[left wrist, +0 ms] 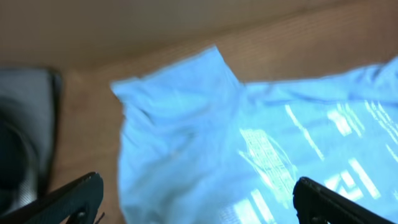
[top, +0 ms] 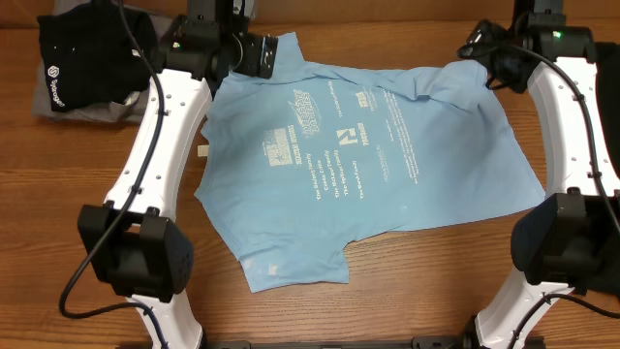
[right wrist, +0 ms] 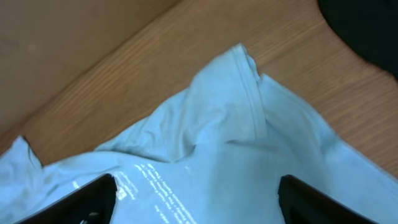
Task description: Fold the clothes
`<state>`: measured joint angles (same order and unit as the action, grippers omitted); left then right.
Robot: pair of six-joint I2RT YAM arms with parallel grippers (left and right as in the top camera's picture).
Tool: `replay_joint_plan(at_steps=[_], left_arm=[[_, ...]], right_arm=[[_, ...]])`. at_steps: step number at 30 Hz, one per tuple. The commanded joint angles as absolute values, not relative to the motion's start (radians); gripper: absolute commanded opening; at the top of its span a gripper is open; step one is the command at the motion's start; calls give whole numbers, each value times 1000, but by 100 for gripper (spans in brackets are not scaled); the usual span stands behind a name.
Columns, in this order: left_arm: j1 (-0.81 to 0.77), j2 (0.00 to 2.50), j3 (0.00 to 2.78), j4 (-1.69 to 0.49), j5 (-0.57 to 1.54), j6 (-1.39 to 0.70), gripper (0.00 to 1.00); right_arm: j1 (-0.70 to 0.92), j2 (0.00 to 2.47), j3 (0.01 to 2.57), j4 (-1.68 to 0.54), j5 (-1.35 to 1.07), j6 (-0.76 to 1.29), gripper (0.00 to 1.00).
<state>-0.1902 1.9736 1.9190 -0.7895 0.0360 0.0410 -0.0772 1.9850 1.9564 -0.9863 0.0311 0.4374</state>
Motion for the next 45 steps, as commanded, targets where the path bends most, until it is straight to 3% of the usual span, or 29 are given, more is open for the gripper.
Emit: replay_joint_plan(at_steps=[1, 9, 14, 23, 33, 39, 45], left_arm=[[-191, 2039, 1912, -834, 107, -12, 100], [-191, 2138, 1912, -1034, 187, -16, 100], [-191, 2170, 1910, -1071, 184, -16, 100], [-191, 2181, 1910, -1073, 184, -15, 100], [-191, 2181, 1910, -1055, 184, -15, 100], [-191, 2181, 1910, -1042, 184, -15, 100], [-191, 2181, 1910, -1043, 184, -15, 100]], right_arm=[[-80, 1996, 1939, -959, 15, 437, 74], [-80, 2153, 1938, -937, -84, 446, 70], [-80, 2236, 1938, -894, -272, 478, 70], [-96, 2314, 1938, -915, -125, 606, 70], [-185, 2315, 1938, -899, -109, 437, 70], [-212, 2317, 1937, -905, -147, 437, 55], [-191, 2321, 1936, -892, -149, 437, 55]])
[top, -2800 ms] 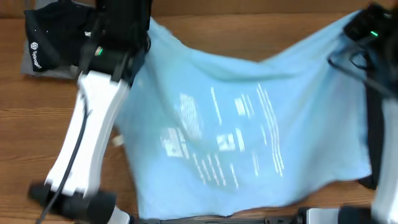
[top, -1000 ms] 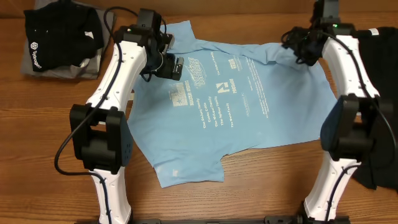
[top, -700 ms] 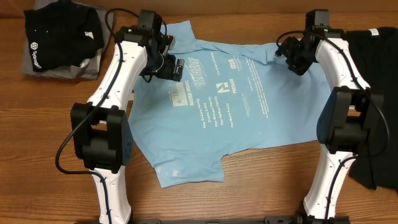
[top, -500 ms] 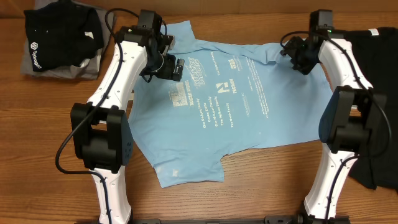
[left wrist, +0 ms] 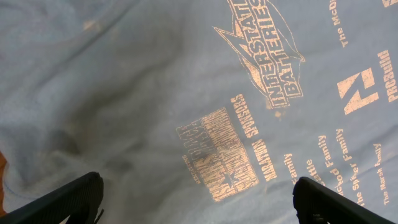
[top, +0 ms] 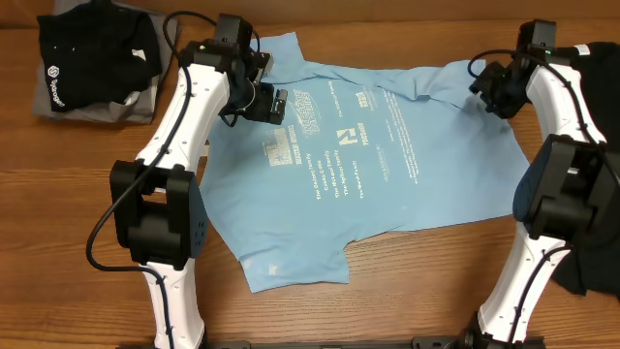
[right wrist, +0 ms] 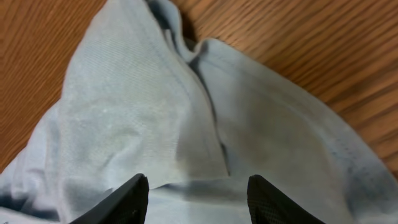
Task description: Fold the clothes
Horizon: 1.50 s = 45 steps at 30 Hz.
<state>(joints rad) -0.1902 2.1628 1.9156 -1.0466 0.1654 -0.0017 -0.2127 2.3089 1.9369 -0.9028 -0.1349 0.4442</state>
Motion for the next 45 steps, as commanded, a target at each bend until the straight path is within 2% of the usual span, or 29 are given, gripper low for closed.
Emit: replay_joint_plan(at_steps=[1, 33, 37, 41, 45], left_arm=[[-191, 2181, 1910, -1043, 184, -15, 100], [-190, 2181, 1910, -1062, 173, -15, 100], [-190, 2181, 1910, -1062, 173, -15, 100], [-190, 2181, 1910, -1062, 172, -14, 100], [-190, 2181, 1910, -1062, 170, -4, 100]], right_arm=[[-189, 2324, 1936, -891, -148, 437, 55], [-188, 2391, 1936, -891, -120, 451, 56], [-188, 2393, 1936, -891, -120, 451, 49], [-188, 2393, 1937, -884, -120, 452, 33], [-194, 2393, 1938, -871, -120, 452, 22]])
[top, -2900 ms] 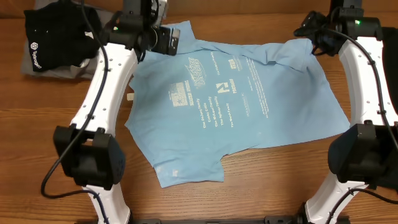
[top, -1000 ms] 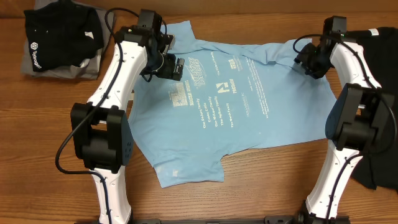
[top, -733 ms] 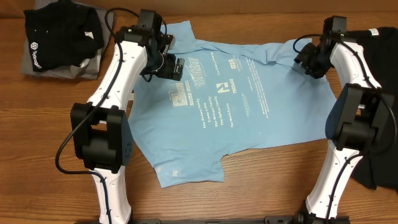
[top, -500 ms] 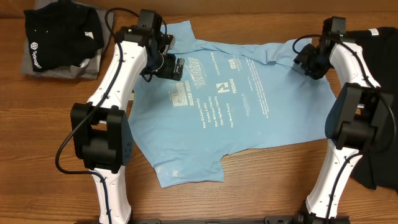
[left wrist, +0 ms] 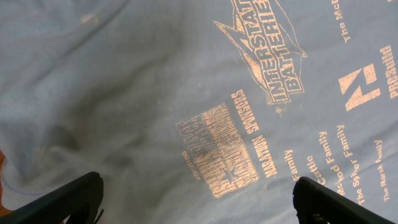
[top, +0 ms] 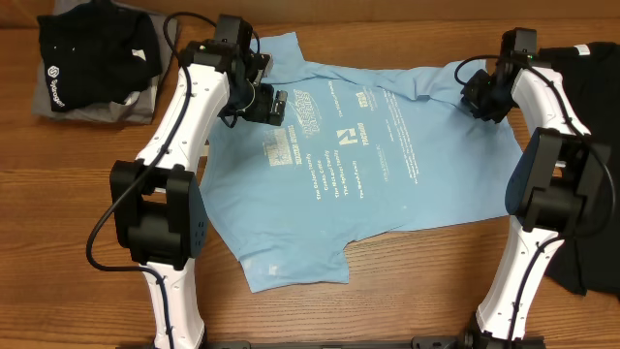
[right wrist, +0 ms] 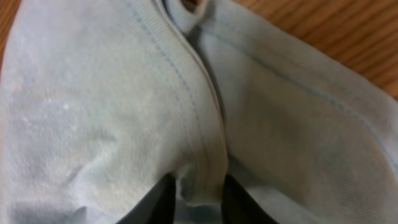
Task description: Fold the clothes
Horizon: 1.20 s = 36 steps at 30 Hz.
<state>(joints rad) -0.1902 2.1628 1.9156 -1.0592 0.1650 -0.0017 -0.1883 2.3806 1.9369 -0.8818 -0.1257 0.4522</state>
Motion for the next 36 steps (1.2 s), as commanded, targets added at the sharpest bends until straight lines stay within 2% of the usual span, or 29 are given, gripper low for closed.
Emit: replay_joint_plan(at_steps=[1, 7, 16, 27, 36], left_arm=[[-190, 2181, 1910, -1062, 166, -3, 100], [-190, 2181, 1910, -1061, 146, -3, 100], [-190, 2181, 1910, -1035, 146, -3, 100], [-190, 2181, 1910, -998, 146, -3, 100], [-190, 2181, 1903, -964, 146, -3, 100]], right_arm=[[-197, 2393, 1939, -868, -120, 452, 20], [-216, 2393, 1978, -868, -121, 457, 4], [-221, 2393, 1999, -777, -151, 502, 4], [-219, 2394, 1998, -425, -229, 607, 4], [-204, 2401, 1998, -266, -9, 637, 4]])
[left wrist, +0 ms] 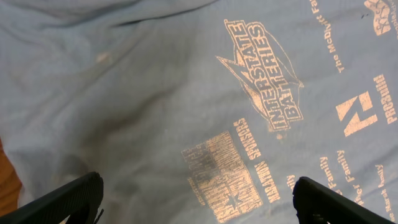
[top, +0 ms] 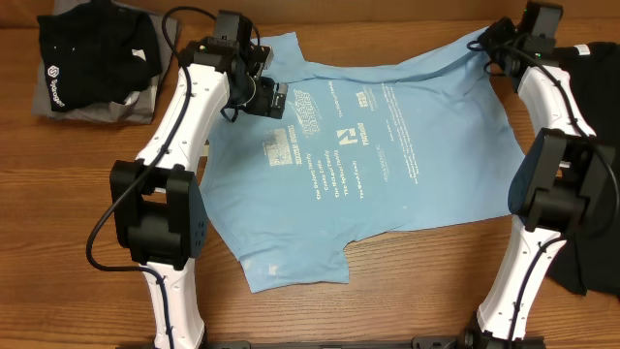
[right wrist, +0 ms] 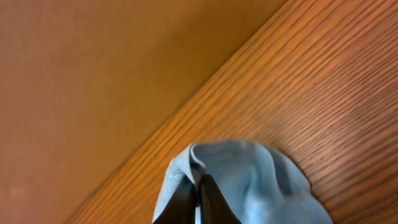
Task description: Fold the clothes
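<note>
A light blue T-shirt (top: 368, 145) with gold print lies spread on the wooden table, print side up. My left gripper (top: 263, 89) hovers open over its upper left part, near the sleeve; in the left wrist view the fingers (left wrist: 62, 202) stand wide apart above the printed cloth (left wrist: 261, 81), holding nothing. My right gripper (top: 504, 48) is at the shirt's far right corner, shut on the sleeve hem (right wrist: 193, 158), which is lifted off the table and pulled toward the back edge.
A folded black garment (top: 92, 53) on a grey one lies at the back left. Another dark garment (top: 596, 58) sits at the right edge. The wooden table (top: 407, 291) shows bare in front of the shirt.
My right gripper, then pressed shut into the right sleeve fold, now holds the sleeve hem pulled out toward the back right corner. The left gripper has shifted slightly toward the shirt's upper edge.
Both grippers stood open above the shirt's back corners. Then the left hung open low over the print and the right came down open at the crumpled right sleeve. The right then closed into the fold, and now holds the sleeve stretched outward.
</note>
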`<state>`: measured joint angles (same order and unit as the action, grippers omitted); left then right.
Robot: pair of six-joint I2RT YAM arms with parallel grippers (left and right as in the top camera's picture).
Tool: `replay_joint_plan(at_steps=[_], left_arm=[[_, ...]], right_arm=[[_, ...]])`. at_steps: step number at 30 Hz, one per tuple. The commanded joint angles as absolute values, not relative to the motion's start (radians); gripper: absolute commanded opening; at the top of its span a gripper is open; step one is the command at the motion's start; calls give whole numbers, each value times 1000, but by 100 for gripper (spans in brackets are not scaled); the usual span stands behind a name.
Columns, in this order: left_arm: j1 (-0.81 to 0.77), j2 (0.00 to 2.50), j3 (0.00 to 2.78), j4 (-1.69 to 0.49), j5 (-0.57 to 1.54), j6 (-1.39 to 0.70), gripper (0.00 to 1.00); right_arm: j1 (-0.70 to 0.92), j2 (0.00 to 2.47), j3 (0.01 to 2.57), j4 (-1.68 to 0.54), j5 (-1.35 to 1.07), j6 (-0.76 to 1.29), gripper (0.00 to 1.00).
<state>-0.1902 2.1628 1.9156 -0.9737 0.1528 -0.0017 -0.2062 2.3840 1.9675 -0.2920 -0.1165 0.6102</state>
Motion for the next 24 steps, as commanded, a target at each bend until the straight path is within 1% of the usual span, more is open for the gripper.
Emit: replay_joint_plan(at_steps=[1, 3, 4, 5, 6, 7, 8, 9, 11, 13, 15, 16, 17, 19, 21, 23, 24], left_arm=[[-190, 2181, 1900, -959, 146, -4, 100], [-190, 2182, 1899, -952, 146, -3, 100], [-190, 2182, 1899, -950, 146, -3, 100], [-190, 2182, 1899, -947, 146, -3, 100], [-190, 2182, 1899, -945, 146, -4, 100], [-190, 2182, 1899, -942, 146, -3, 100], [-190, 2182, 1899, -941, 146, -3, 100], [-190, 2182, 1899, -939, 146, -3, 100], [-190, 2182, 1899, -929, 146, -3, 100], [-190, 2182, 1899, -909, 147, -2, 100], [-190, 2182, 1899, -879, 146, 4, 100], [-190, 2183, 1899, -861, 146, 4, 100], [-190, 2185, 1899, -841, 146, 4, 97], [-189, 2191, 1899, -805, 146, 3, 86], [-188, 2205, 1899, -758, 146, -4, 75], [-188, 2231, 1899, -694, 146, -4, 63], [-188, 2246, 1899, -664, 142, -4, 52]], right_arm=[[-207, 2405, 1998, -250, 0, 637, 4], [-213, 2415, 1998, -220, -1, 636, 4], [-217, 2419, 1998, -213, -1, 637, 6], [-219, 2427, 1998, -207, 0, 636, 18], [-221, 2430, 1998, -205, -1, 636, 41], [-224, 2432, 1998, -210, -1, 628, 66], [-226, 2432, 1998, -219, -1, 620, 78], [-230, 2431, 1999, -229, -1, 609, 81], [-240, 2427, 2011, -265, -3, 595, 84], [-262, 2424, 2060, -356, -6, 595, 85], [-287, 2424, 2138, -466, -61, 594, 84], [-297, 2424, 2168, -509, -103, 580, 82], [-306, 2424, 2201, -555, -174, 548, 77], [-316, 2424, 2243, -635, -303, 496, 63], [-316, 2424, 2246, -698, -360, 463, 45], [-310, 2433, 2245, -776, -345, 434, 30], [-304, 2442, 2245, -815, -318, 427, 24]])
